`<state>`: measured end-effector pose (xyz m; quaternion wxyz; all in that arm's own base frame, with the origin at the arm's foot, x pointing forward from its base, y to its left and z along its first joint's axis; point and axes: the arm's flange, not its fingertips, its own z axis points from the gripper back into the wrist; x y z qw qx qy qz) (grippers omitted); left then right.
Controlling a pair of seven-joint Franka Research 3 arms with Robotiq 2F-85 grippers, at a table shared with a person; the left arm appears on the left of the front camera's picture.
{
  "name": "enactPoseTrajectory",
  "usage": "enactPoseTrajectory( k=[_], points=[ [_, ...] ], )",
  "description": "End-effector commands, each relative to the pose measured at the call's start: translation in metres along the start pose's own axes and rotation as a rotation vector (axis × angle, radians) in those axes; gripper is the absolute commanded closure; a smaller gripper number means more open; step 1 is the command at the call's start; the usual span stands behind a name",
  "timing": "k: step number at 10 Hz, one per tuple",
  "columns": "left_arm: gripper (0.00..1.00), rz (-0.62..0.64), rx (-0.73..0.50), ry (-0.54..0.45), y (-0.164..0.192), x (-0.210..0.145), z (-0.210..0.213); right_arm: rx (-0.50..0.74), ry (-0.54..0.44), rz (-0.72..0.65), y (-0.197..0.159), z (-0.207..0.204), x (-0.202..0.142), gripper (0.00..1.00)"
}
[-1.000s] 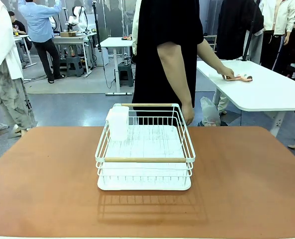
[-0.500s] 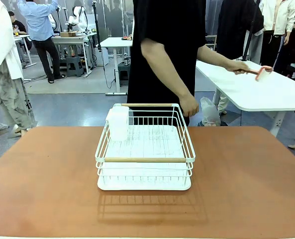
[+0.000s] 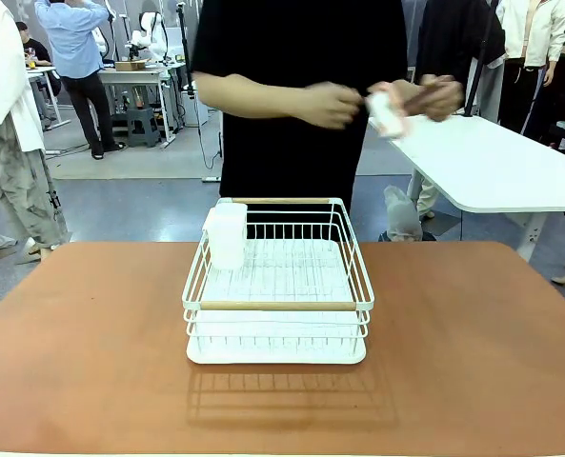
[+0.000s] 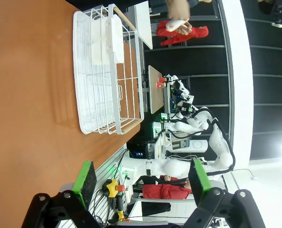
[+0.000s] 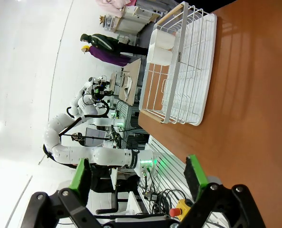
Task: Clean the table.
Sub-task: Pick up the Lint Roller when the human hands it over.
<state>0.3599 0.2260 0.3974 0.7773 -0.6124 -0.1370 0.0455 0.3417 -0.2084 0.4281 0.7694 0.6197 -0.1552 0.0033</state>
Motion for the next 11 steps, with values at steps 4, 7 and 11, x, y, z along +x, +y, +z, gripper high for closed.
enactPoseTrajectory(
  k=[4, 7, 11],
  points=[
    [0.0, 0.005, 0.004, -0.007, -0.0009, -0.0001, 0.0019, 0.0, 0.0, 0.007, 0.0023, 0.0005, 0.0006, 0.0],
    [0.0, 0.005, 0.004, -0.007, -0.0009, -0.0001, 0.0019, 0.0, 0.0, 0.007, 0.0023, 0.0005, 0.0006, 0.0],
    [0.0, 0.005, 0.004, -0.007, -0.0009, -0.0001, 0.0019, 0.0, 0.0, 0.007, 0.0023, 0.0005, 0.0006, 0.0]
  ],
)
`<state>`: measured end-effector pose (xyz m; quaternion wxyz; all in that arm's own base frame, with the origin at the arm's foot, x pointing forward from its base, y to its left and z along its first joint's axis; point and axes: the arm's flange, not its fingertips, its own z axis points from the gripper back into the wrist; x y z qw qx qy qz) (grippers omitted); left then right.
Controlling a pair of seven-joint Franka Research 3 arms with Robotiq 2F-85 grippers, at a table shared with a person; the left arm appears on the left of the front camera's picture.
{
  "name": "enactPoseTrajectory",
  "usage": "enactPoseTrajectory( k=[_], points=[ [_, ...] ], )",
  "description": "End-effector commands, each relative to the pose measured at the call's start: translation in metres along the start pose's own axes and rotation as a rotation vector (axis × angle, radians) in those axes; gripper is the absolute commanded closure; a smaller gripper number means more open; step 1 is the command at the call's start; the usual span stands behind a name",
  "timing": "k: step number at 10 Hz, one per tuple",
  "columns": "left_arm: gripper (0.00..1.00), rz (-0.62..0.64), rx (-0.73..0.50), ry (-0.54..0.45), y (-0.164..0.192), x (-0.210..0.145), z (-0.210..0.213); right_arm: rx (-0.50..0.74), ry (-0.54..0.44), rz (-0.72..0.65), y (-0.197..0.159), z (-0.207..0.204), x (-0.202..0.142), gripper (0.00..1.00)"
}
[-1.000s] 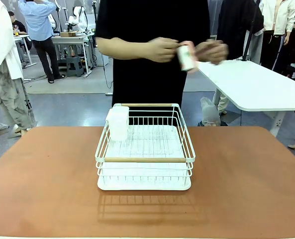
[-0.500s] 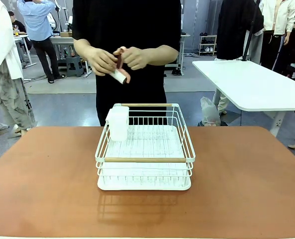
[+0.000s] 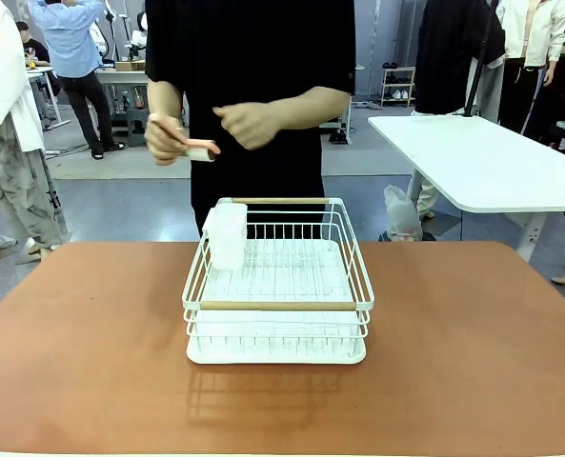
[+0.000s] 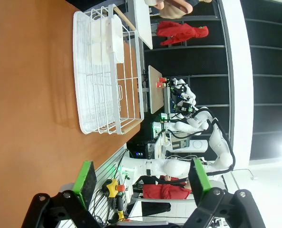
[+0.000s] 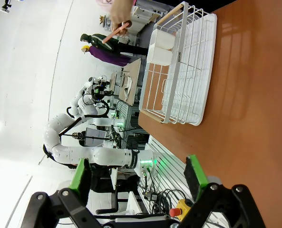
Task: Clean the table.
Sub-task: Pick up the Lint Roller when the human hands it over.
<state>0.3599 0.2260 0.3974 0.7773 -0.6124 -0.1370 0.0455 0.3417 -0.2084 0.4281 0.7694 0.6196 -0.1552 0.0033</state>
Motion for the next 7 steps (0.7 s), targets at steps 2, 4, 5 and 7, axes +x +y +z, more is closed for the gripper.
enactPoseTrajectory(
  k=[2, 4, 5, 7],
  points=[
    [0.0, 0.005, 0.004, -0.007, -0.0009, -0.0001, 0.0019, 0.0, 0.0, 0.007, 0.0023, 0.0005, 0.0006, 0.0],
    [0.0, 0.005, 0.004, -0.007, -0.0009, -0.0001, 0.0019, 0.0, 0.0, 0.007, 0.0023, 0.0005, 0.0006, 0.0],
    [0.0, 0.005, 0.004, -0.007, -0.0009, -0.0001, 0.0019, 0.0, 0.0, 0.007, 0.0023, 0.0005, 0.0006, 0.0],
    [0.0, 0.005, 0.004, -0.007, -0.0009, -0.0001, 0.0019, 0.0, 0.0, 0.007, 0.0023, 0.0005, 0.0006, 0.0]
  ],
)
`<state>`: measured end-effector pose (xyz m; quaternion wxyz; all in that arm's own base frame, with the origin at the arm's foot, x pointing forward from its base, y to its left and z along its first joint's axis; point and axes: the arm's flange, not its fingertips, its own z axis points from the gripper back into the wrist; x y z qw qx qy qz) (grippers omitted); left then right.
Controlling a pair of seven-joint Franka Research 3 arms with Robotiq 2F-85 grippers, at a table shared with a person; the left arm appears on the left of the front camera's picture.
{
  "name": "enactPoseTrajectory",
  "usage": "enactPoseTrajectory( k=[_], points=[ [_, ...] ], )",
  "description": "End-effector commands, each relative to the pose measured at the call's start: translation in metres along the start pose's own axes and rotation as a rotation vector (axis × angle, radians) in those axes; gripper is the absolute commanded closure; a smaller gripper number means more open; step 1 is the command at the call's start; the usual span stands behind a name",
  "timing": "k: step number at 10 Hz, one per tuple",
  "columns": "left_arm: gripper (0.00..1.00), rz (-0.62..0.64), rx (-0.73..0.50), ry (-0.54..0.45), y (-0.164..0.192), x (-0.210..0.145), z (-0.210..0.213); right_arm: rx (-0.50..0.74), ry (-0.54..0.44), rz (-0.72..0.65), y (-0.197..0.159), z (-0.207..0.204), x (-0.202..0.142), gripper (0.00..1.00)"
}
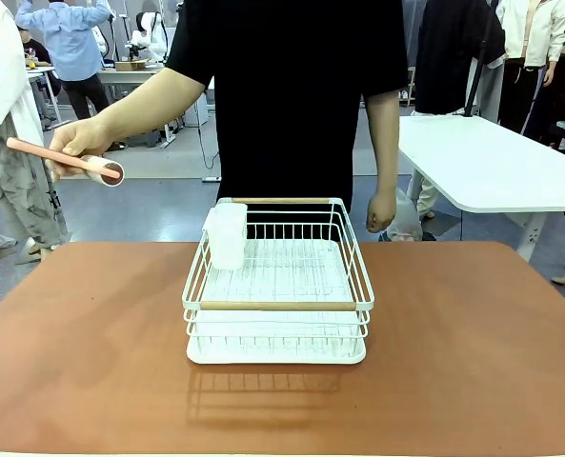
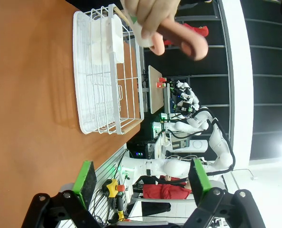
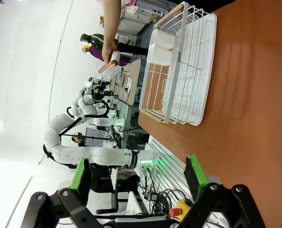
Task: Clean the table.
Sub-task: Pick up the Lint Roller when the human hands it over.
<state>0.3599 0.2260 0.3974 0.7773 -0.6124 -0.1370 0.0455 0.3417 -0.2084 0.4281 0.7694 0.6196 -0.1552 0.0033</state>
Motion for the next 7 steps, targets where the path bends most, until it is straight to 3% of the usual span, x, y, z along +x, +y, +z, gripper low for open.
enactPoseTrajectory(
  k=[1, 2, 4, 7],
  points=[
    [0.0, 0.005, 0.004, -0.007, -0.001, 0.0, 0.002, 0.0, 0.0, 0.007, 0.002, 0.001, 0.001, 0.0],
    [0.0, 0.0, 0.0, 0.0, 0.0, 0.0, 0.0, 0.0, 0.0, 0.007, 0.002, 0.001, 0.001, 0.0],
    [0.0, 0.047, 0.09, -0.049, -0.039, -0.001, 0.003, 0.0, 0.0, 0.007, 0.002, 0.001, 0.001, 0.0],
    [0.0, 0.23, 0.195, -0.157, -0.095, 0.0, 0.012, 0.0, 0.0, 0.007, 0.002, 0.001, 0.001, 0.0]
  ],
)
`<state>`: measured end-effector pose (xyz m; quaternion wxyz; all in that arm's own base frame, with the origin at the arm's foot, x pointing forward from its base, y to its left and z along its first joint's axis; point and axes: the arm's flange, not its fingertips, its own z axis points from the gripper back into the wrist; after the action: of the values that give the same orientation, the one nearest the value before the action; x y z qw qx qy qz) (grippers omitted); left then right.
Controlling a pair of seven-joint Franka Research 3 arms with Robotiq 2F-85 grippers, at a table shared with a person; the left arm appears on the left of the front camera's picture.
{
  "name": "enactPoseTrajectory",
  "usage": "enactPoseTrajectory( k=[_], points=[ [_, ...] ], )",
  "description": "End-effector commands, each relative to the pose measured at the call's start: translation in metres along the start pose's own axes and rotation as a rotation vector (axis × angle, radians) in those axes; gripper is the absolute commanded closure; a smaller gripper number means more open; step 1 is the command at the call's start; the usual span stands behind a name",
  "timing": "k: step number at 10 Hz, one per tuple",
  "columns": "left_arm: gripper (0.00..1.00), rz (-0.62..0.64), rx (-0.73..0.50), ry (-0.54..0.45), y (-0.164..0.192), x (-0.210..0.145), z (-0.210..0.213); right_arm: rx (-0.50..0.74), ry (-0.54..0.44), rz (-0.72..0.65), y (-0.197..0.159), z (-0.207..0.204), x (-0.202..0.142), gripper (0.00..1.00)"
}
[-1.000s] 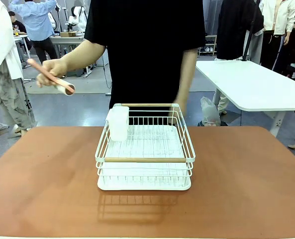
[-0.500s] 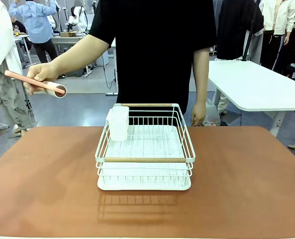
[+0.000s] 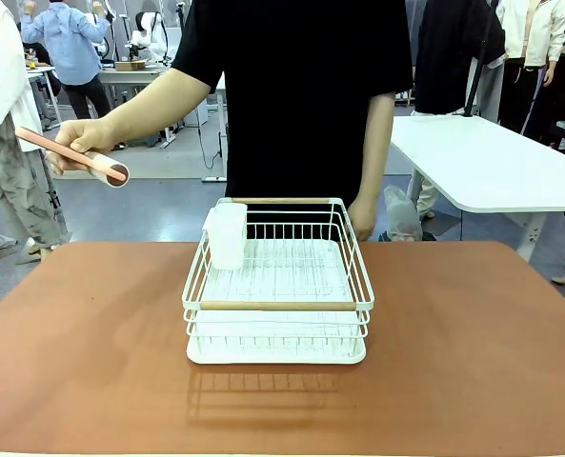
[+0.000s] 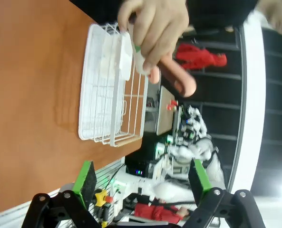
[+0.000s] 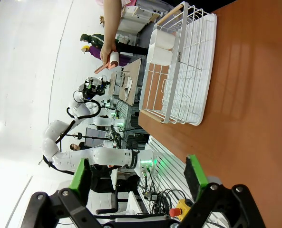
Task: Clean the table.
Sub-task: Pick up the Lint Roller when the human hands it over.
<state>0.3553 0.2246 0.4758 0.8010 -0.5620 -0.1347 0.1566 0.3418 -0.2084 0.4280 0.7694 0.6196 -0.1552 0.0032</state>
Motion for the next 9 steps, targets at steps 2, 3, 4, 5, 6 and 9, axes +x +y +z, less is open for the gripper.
enactPoseTrajectory(
  k=[2, 3, 4, 5, 6, 9],
  points=[
    [0.0, 0.116, 0.099, -0.08, -0.041, -0.005, -0.004, 0.0, 0.0, 0.007, 0.002, 0.001, 0.001, 0.0],
    [0.0, 0.165, 0.129, -0.087, -0.05, -0.004, -0.012, 0.0, 0.0, 0.007, 0.002, 0.001, 0.001, 0.0],
    [0.0, 0.196, 0.144, -0.114, -0.063, -0.004, -0.021, 0.0, 0.0, 0.007, 0.002, 0.001, 0.001, 0.0],
    [0.0, 0.208, 0.165, -0.145, -0.073, -0.006, -0.027, 0.0, 0.0, 0.007, 0.002, 0.001, 0.001, 0.0],
    [0.0, 0.224, 0.176, -0.171, -0.082, -0.009, -0.034, 0.0, 0.0, 0.007, 0.002, 0.001, 0.001, 0.0],
    [0.0, 0.211, 0.238, -0.261, -0.111, -0.018, -0.053, 0.0, 0.0, 0.007, 0.002, 0.001, 0.001, 0.0]
  ],
)
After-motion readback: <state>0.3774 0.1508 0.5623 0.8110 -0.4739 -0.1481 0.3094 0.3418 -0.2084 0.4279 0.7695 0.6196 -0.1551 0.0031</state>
